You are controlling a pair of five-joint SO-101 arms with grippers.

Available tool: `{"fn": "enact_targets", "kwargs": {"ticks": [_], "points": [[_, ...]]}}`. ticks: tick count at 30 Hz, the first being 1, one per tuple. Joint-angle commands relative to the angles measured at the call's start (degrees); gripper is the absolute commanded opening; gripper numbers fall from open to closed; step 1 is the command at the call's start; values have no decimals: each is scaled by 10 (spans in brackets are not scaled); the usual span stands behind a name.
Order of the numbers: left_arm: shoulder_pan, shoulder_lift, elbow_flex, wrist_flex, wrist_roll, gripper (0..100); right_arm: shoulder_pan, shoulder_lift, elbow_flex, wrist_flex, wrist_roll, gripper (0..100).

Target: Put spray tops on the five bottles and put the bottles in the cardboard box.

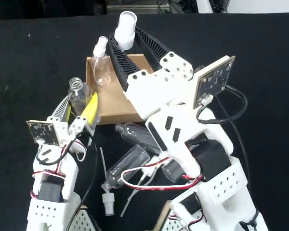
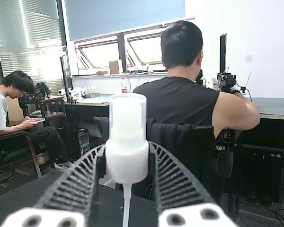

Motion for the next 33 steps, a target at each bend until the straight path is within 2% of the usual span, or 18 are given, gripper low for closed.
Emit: {"fn": "enact_targets", "kwargs": {"ticks": [1,3,9,15,22,33], "points": [[10,-8,13,-17,5,120,-8,-17,-5,-18,-4,11],[10,-8,13,-17,6,120,-8,-17,-5,-18,-11,11],[73,-8,13,-14,6,120,-8,-18,-4,-18,-120,11],[90,-8,13,-17,6,120,-8,-11,-1,-39,-120,11],[90,-8,13,-37,6,120,-6,52,40,-186,-120,11],[90,-8,13,-36,6,120,-8,79,53,-189,-120,11]]}}
